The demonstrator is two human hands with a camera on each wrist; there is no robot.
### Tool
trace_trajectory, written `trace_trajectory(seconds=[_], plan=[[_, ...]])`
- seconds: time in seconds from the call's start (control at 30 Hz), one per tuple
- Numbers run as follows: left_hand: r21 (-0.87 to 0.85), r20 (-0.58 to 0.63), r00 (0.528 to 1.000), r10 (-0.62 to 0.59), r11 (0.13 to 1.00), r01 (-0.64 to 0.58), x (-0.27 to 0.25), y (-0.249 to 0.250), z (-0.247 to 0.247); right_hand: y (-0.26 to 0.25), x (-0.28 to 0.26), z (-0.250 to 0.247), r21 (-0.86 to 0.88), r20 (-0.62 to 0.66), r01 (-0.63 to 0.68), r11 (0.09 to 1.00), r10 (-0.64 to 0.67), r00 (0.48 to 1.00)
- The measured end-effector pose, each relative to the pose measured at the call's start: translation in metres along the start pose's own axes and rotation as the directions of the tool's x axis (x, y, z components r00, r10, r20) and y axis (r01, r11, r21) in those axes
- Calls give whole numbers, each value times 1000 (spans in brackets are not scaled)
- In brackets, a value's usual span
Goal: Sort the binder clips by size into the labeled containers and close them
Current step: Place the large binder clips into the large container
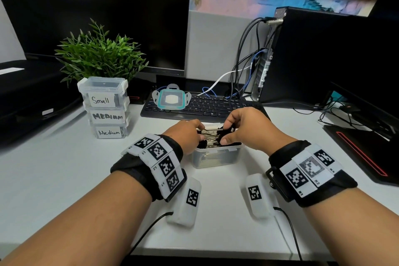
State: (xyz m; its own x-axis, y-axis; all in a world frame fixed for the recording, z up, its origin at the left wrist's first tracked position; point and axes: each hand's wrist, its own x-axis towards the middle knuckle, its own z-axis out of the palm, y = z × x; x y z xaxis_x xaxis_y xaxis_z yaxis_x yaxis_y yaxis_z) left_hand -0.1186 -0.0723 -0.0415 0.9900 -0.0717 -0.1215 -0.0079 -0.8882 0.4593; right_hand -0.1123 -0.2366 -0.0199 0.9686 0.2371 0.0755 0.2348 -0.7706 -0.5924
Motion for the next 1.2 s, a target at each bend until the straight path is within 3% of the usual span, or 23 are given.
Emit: trace_trajectory(seconds=[0.4, 0.53, 0.77, 0.97, 1.2], plan=[[1, 7, 1000, 0, 1000, 0, 1, -2, 1, -5, -3, 3, 41, -43, 16, 999, -14, 999], [-4, 13, 1000, -3, 1000, 3, 1, -3, 1, -14, -4, 7, -84, 47, 32, 996, -28, 999], [-15, 22, 1000, 19, 1000, -19, -2, -5, 1, -15, -4, 7, -125, 106, 60, 990, -47, 993], [-10, 35, 999, 29, 1000, -29, -4, -3, 0, -15, -4, -14, -245, 278, 123, 962, -52, 959], [-11, 44, 999, 32, 999, -31, -6, -2, -1, -18, 2, -8, -256, 271, 91, 963, -19, 962]])
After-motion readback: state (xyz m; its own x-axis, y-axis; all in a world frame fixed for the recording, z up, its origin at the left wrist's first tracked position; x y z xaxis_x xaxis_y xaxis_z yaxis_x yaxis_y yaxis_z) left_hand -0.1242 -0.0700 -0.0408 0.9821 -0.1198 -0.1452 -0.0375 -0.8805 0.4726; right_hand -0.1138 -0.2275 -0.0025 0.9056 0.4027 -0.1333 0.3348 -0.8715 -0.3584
